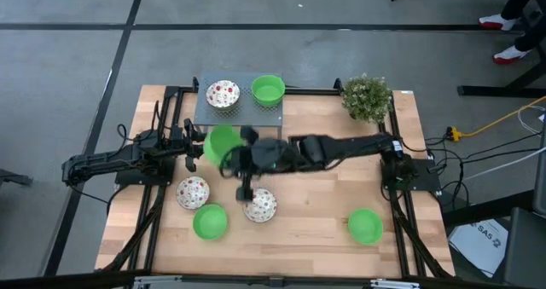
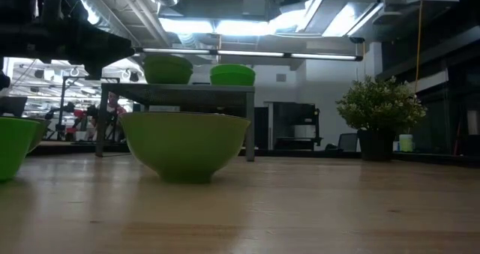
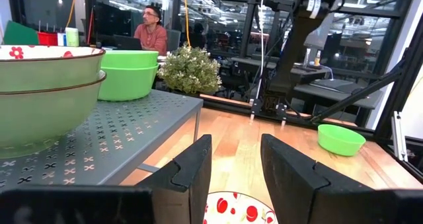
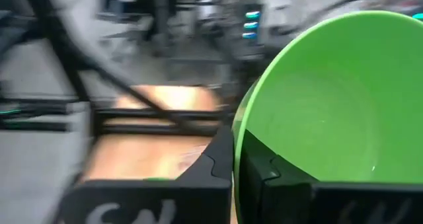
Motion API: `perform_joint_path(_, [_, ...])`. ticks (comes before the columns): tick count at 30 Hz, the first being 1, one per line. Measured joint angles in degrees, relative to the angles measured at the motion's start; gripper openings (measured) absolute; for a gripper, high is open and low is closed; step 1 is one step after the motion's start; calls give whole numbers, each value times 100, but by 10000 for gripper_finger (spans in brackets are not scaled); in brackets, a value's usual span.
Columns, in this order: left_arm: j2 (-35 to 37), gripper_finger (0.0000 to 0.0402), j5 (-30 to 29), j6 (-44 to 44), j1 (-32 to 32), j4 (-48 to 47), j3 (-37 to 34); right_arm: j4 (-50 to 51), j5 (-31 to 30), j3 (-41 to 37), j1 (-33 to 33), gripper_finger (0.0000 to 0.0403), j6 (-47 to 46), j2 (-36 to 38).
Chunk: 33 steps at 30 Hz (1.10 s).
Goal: Pick & Place Mini bowls
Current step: Stack the green bowl on top of the green bowl on the shelf
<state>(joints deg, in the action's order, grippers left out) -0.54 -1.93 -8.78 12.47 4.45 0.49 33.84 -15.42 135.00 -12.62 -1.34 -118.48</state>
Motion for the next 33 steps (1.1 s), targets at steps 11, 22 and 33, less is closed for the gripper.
perform_joint_path(11, [2,125,2,-2,2,0,0,75,-804,0,1070,4,1305,146])
perform_joint_path(22, [0,125,1,0,1,-2,0,951,-728,0,1978,4,2138,334])
perform_joint_path(33, [2,125,2,0,1,2,0,2642,327,3,2633,5,1474,507])
